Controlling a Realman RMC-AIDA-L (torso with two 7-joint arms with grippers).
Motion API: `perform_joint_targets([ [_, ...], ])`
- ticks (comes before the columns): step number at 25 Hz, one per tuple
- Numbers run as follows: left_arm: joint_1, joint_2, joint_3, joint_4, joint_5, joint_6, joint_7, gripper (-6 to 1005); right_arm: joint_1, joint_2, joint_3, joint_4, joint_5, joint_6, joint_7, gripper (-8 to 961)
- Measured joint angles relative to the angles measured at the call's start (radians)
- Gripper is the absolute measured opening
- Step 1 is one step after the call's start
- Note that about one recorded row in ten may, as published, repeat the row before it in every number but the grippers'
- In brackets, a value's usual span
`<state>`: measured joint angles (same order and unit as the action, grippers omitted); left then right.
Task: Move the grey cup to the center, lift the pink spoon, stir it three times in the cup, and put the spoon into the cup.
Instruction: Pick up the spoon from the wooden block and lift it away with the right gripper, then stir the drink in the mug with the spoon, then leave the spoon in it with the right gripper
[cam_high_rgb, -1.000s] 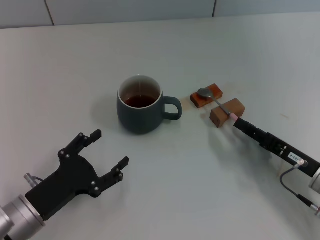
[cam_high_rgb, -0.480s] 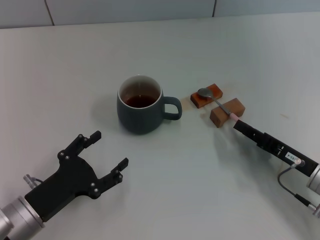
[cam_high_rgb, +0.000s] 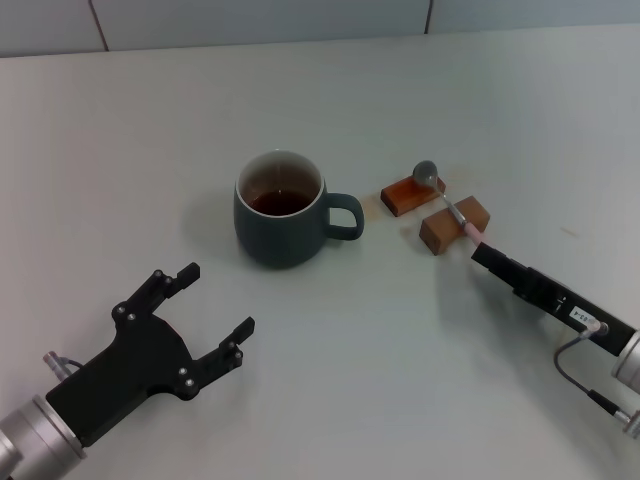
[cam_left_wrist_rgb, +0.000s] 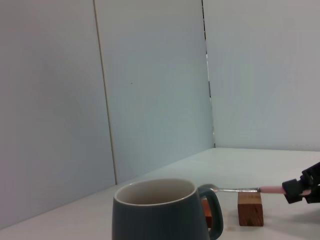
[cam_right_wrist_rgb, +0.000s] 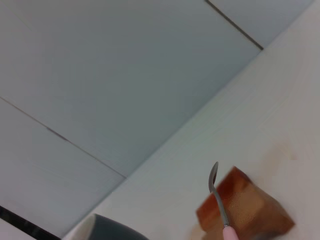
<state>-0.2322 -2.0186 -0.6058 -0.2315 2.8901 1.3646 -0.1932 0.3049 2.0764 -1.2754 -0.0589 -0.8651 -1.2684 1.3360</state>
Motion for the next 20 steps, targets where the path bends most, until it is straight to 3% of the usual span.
perform_joint_targets([
  [3, 0.002, 0.000, 0.000, 0.000, 0.000, 0.001, 0.002, 850, -0.018, 0.003, 0.002, -0.010, 0.002, -0.064, -0.048, 126],
  [9, 0.002, -0.004, -0.005, 0.010, 0.000, 0.001, 0.033, 850, -0.051, -0.001, 0.029, -0.043, 0.004, -0.380, -0.229, 126],
  [14, 0.002, -0.007, -0.011, 0.017, 0.000, 0.001, 0.037, 849, -0.053, -0.006, 0.020, -0.140, -0.003, -0.430, -0.226, 126],
  [20, -0.001, -0.016, -0.011, 0.023, 0.000, 0.002, 0.037, 849, -0.048, -0.003, 0.026, -0.367, -0.058, -0.394, -0.180, 126],
])
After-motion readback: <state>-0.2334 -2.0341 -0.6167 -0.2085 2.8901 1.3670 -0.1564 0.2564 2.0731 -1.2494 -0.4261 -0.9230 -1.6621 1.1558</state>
